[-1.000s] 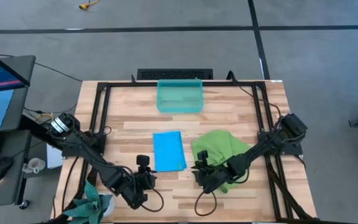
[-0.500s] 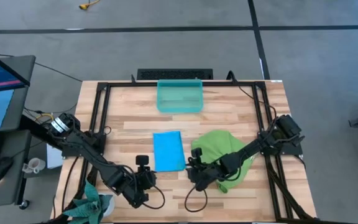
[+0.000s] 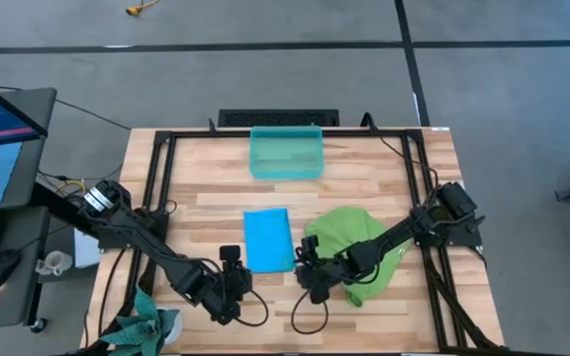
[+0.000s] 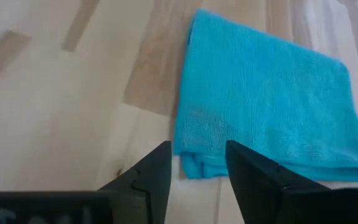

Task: Roll microfiber towels into tight, uniform cylinder then place into a basket
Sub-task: Roll the blue microfiber cloth

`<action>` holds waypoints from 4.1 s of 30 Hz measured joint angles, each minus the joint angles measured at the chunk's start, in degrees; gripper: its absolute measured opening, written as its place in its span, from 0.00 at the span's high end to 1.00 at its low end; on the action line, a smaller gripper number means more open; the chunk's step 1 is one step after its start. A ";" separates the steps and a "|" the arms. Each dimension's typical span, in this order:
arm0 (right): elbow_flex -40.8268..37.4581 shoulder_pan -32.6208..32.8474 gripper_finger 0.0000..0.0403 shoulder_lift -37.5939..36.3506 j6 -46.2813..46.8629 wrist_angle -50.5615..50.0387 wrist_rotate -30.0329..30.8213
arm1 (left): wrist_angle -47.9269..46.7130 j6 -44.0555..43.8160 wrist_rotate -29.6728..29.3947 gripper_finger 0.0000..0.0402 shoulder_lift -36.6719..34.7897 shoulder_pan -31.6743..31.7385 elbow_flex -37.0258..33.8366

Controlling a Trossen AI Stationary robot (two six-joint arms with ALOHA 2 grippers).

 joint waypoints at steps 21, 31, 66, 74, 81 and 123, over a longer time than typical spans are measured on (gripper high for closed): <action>0.06 -3.52 0.49 6.27 -2.91 6.60 -2.46 | 0.28 3.70 -4.34 0.58 8.18 0.53 -0.03; 0.07 -4.21 0.49 6.35 -1.95 6.26 -3.70 | 0.26 4.68 -5.92 0.58 13.37 1.72 0.15; -0.02 -6.83 0.97 6.33 3.96 5.48 -12.26 | -1.84 5.39 9.14 0.97 12.88 7.48 0.47; 4.76 -4.74 0.96 6.46 3.98 -1.64 -16.22 | -0.93 2.31 13.65 0.99 11.21 3.64 3.89; 11.05 -2.01 0.96 6.48 4.97 -10.72 -15.62 | -4.58 -4.57 17.61 0.98 11.12 3.26 7.88; 19.62 -7.34 0.98 6.57 15.58 -22.88 -18.18 | -20.71 -22.55 14.80 0.98 10.73 8.90 11.21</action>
